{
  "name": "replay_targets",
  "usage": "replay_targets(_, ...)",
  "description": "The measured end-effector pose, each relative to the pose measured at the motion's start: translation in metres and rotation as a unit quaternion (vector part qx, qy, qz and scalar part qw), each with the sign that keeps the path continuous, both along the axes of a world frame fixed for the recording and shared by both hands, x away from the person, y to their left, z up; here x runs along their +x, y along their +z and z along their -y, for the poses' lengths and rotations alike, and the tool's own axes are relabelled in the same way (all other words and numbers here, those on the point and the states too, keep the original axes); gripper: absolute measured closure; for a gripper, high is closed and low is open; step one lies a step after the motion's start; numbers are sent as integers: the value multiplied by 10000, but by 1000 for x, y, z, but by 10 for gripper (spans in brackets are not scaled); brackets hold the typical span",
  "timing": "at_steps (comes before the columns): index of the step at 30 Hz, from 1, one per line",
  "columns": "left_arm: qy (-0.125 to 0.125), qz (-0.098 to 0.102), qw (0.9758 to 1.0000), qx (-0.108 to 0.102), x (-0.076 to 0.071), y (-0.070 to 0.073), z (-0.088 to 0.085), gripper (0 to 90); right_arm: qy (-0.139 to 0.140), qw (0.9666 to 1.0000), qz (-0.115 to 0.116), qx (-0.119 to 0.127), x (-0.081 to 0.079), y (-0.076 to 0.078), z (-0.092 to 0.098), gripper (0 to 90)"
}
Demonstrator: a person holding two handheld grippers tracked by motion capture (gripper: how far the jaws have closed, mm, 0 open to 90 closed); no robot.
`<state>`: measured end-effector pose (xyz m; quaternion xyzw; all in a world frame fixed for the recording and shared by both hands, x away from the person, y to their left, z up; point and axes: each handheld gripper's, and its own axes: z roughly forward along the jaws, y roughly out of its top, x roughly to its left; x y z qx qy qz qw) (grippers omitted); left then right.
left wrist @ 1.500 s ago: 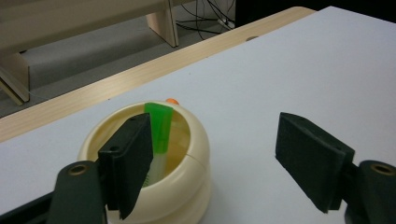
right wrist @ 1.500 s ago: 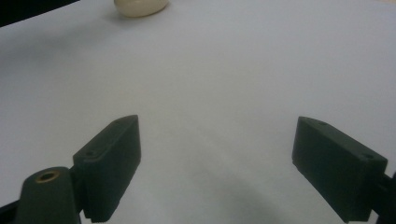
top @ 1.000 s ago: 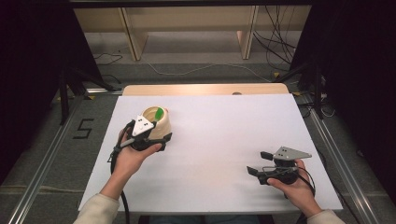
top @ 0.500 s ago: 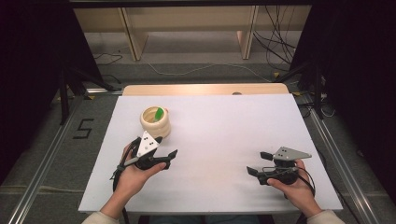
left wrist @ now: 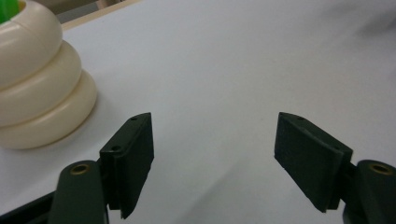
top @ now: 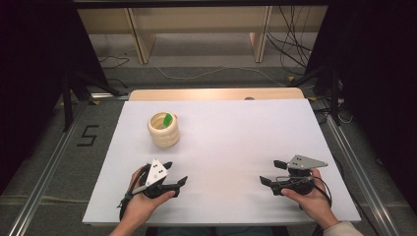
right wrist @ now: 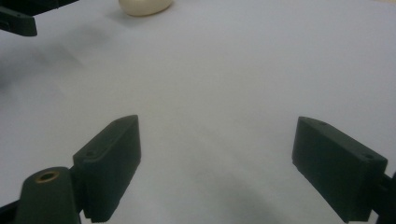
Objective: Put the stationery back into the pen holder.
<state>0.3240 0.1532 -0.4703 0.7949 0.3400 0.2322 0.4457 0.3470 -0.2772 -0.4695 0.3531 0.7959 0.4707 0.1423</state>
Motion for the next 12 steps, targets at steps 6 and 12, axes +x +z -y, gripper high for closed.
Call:
replay_targets(6, 49, -76, 10000, -4, -3, -7, -3, 284, 65, 10000, 5, -22, -1, 0, 0, 165)
replay_targets(12, 25, -93, 9999, 34, -2, -10, -3, 286, 119, 9999, 8, -47, -2, 0, 0, 165)
